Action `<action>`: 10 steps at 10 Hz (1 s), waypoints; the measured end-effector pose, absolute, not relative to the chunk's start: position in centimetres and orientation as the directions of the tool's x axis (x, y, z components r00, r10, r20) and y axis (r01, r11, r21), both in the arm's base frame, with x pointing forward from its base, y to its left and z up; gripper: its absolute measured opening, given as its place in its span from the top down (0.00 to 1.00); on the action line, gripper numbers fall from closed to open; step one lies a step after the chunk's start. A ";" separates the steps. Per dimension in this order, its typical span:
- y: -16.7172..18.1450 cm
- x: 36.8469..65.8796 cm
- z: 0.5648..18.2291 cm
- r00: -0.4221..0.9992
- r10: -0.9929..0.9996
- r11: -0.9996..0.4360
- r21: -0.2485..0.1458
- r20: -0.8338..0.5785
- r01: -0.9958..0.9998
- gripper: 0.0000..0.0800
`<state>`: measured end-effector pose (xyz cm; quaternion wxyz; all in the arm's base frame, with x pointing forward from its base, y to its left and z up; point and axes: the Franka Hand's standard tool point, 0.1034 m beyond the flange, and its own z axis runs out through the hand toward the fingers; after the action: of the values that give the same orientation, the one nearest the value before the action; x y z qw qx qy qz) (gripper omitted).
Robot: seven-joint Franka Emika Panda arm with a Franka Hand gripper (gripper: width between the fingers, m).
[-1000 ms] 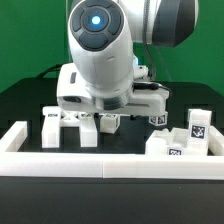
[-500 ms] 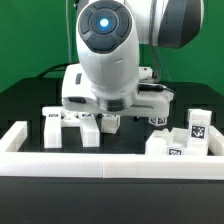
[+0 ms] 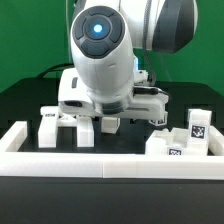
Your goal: Assemble chair
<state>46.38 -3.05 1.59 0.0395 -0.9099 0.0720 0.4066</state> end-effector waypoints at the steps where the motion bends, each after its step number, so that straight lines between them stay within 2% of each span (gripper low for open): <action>1: -3.1 46.4 1.6 0.659 -0.099 -0.986 -0.013 -0.746 -0.164 0.19; 2: -3.1 46.4 1.6 0.659 -0.099 -0.986 -0.014 -0.746 -0.164 0.19; 3: -3.2 46.5 1.6 0.660 -0.098 -0.986 -0.015 -0.745 -0.164 0.31; 4: -3.2 46.5 1.7 0.661 -0.098 -0.986 -0.016 -0.744 -0.164 0.47; 5: -3.2 46.5 1.6 0.660 -0.098 -0.986 -0.016 -0.744 -0.164 0.47; 6: -3.2 46.5 1.6 0.660 -0.098 -0.986 -0.016 -0.744 -0.164 0.64; 10: -3.2 46.5 1.7 0.660 -0.098 -0.986 -0.016 -0.744 -0.164 0.64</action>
Offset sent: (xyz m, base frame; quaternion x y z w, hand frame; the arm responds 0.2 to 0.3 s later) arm 0.0061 0.0028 0.0058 0.0142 0.0048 -0.0310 0.9994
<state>46.49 -3.20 1.66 0.0407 -0.9103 0.0720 0.4057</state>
